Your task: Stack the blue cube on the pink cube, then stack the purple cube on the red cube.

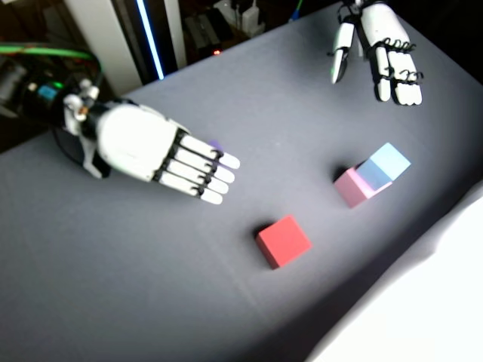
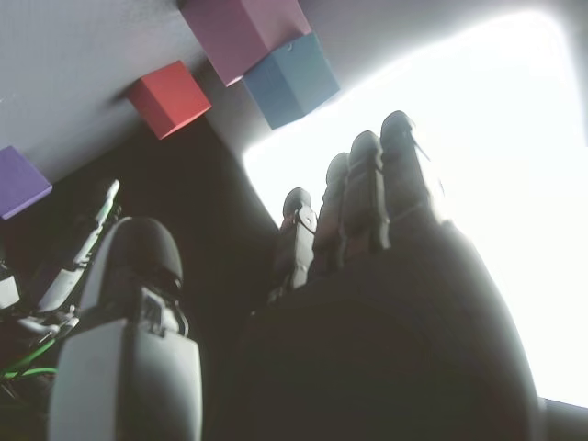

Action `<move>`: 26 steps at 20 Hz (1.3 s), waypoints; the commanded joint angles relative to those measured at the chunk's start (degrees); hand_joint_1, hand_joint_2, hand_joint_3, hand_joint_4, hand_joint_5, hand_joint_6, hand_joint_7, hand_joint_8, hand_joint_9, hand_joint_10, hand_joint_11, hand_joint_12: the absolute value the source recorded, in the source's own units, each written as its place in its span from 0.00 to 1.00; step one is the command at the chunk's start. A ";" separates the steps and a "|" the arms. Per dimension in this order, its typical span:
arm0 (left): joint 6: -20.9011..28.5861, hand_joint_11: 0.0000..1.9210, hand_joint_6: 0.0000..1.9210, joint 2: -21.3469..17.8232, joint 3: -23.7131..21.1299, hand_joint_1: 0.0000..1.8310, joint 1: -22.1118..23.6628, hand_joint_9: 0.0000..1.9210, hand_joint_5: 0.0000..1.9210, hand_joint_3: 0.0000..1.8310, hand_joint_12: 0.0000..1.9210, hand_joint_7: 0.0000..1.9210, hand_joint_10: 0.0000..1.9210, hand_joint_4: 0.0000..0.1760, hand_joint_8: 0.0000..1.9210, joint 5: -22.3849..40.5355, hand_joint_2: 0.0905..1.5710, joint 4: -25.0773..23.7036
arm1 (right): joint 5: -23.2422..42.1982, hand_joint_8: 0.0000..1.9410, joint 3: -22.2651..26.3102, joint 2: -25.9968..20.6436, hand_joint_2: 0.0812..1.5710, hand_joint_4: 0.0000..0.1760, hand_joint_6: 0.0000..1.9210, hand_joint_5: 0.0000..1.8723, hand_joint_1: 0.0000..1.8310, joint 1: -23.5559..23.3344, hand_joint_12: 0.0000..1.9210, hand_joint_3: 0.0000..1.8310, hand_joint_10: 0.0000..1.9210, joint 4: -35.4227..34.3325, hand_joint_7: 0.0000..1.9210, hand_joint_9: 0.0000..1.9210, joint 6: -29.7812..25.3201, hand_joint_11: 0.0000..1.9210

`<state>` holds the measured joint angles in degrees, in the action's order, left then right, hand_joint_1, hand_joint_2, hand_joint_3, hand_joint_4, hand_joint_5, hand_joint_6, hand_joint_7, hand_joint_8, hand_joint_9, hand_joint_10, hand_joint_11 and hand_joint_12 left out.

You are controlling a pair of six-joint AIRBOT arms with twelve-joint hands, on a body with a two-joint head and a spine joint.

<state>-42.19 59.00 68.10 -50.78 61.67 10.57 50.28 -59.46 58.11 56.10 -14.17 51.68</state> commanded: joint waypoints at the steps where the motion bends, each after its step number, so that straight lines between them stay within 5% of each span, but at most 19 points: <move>1: 0.15 0.00 0.00 -0.72 0.09 0.27 0.18 0.00 0.00 0.00 0.00 0.00 0.00 0.68 0.00 7.39 0.80 0.37 | 5.07 0.02 -0.28 0.16 0.68 0.00 0.00 0.00 0.44 -1.00 0.74 0.00 0.04 0.42 0.05 0.07 -0.50 0.00; 2: 0.28 0.00 0.00 -0.72 0.01 0.27 -0.07 0.00 0.00 0.00 0.00 0.00 0.00 0.66 0.00 7.58 0.80 0.38 | 3.72 0.15 -1.21 1.09 0.71 0.00 0.08 0.06 0.45 -1.69 0.93 0.00 0.45 0.31 0.11 0.01 -0.53 0.00; 3: 0.33 0.00 0.00 -0.72 -0.04 0.26 -0.19 0.00 0.00 0.00 0.00 0.00 0.00 0.66 0.00 7.68 0.80 0.38 | 3.09 0.33 -1.68 1.56 0.72 0.00 0.17 0.08 0.48 -2.17 0.99 0.00 0.67 0.24 0.12 0.01 -0.53 0.00; 4: 0.43 0.00 0.00 -0.72 -0.09 0.26 -0.38 0.00 0.00 0.00 0.00 0.00 0.00 0.66 0.00 7.82 0.79 0.44 | 1.74 0.46 -2.48 2.38 0.75 0.00 0.32 0.14 0.54 -3.05 1.00 0.00 0.76 0.24 0.23 0.17 -0.53 0.16; 5: 0.54 0.00 0.00 -0.72 -0.09 0.26 -0.59 0.00 0.00 0.00 0.00 0.00 0.00 0.62 0.00 7.97 0.80 0.61 | 0.83 0.71 -3.12 3.01 0.79 0.00 0.62 0.29 0.63 -3.76 1.00 0.00 0.83 0.25 0.38 0.31 -0.53 0.29; 7: 0.64 0.00 0.00 -0.73 -0.09 0.26 -0.86 0.00 0.00 0.00 0.00 0.00 0.00 0.57 0.00 8.23 0.80 0.90 | 0.54 0.81 -3.51 3.26 0.79 0.00 0.63 0.38 0.65 -4.52 1.00 0.00 0.84 0.34 0.39 0.34 -0.53 0.29; 10: 0.69 0.00 0.00 -1.03 -0.28 0.26 -1.27 0.00 0.00 0.00 0.00 0.00 0.00 0.51 0.00 8.76 0.80 1.06 | 0.76 0.82 -3.57 2.59 0.80 0.00 0.69 0.36 0.63 -5.65 1.00 0.00 0.84 1.57 0.38 0.32 -0.53 0.28; 13: 0.69 0.00 0.00 -1.13 -0.58 0.26 -2.01 0.00 0.00 0.00 0.00 0.00 0.00 0.52 0.00 9.11 0.81 1.52 | 2.99 0.74 -3.05 0.94 0.78 0.00 0.70 0.36 0.73 -7.55 0.90 0.00 0.82 3.20 0.38 0.36 -0.53 0.29; 17: 0.91 0.00 0.00 -1.06 -0.74 0.26 -2.81 0.00 0.00 0.00 0.00 0.00 0.00 0.53 0.00 9.44 0.82 2.04 | 3.96 0.80 -4.59 0.45 0.81 0.00 0.70 0.35 0.72 -11.95 0.99 0.00 0.91 3.86 0.34 0.30 -0.51 0.21; 18: 0.93 0.00 0.00 -1.03 -0.74 0.27 -2.93 0.00 0.00 0.00 0.00 0.00 0.00 0.57 0.00 9.43 0.82 2.11 | 3.96 0.78 -5.12 0.46 0.81 0.00 0.76 0.35 0.63 -12.88 0.96 0.00 0.83 3.84 0.36 0.30 -0.51 0.21; 19: 1.01 0.00 0.00 -0.97 -0.73 0.30 -3.08 0.00 0.00 0.00 0.00 0.00 0.00 0.52 0.00 9.43 0.82 2.23 | 3.96 0.83 -5.86 0.52 0.80 0.00 0.68 0.38 0.63 -14.18 1.00 0.00 0.83 3.68 0.36 0.28 -0.49 0.22; 21: 1.13 0.00 0.00 -0.86 -0.71 0.31 -3.26 0.00 0.00 0.00 0.00 0.00 0.00 0.49 0.00 9.43 0.82 2.28 | 3.94 0.81 -7.13 0.90 0.80 0.00 0.68 0.39 0.62 -16.03 1.00 0.00 0.80 3.12 0.35 0.26 -0.43 0.18; 22: 1.14 0.00 0.00 -0.78 -0.69 0.32 -3.40 0.00 0.00 0.00 0.00 0.00 0.00 0.42 0.00 9.39 0.82 2.30 | 3.92 0.79 -7.95 1.23 0.82 0.00 0.78 0.35 0.69 -17.16 0.95 0.00 0.87 2.57 0.31 0.28 -0.27 0.17; 25: 1.29 0.00 0.00 -0.50 -0.46 0.33 -3.59 0.00 0.00 0.00 0.00 0.00 0.00 0.39 0.00 9.20 0.82 2.43 | 2.42 0.72 -10.45 2.50 0.80 0.00 0.76 0.34 0.72 -20.36 0.90 0.00 0.83 1.75 0.36 0.36 0.02 0.28; 26: 1.43 0.00 0.00 -0.37 -0.32 0.33 -3.61 0.00 0.00 0.00 0.00 0.00 0.00 0.41 0.00 9.17 0.82 2.43 | 1.29 0.77 -11.62 3.18 0.80 0.00 0.73 0.34 0.63 -21.71 0.97 0.00 0.76 1.32 0.39 0.33 0.44 0.26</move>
<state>-41.01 58.57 67.46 -54.57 63.90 12.75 45.50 -71.22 61.78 34.48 -12.67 52.12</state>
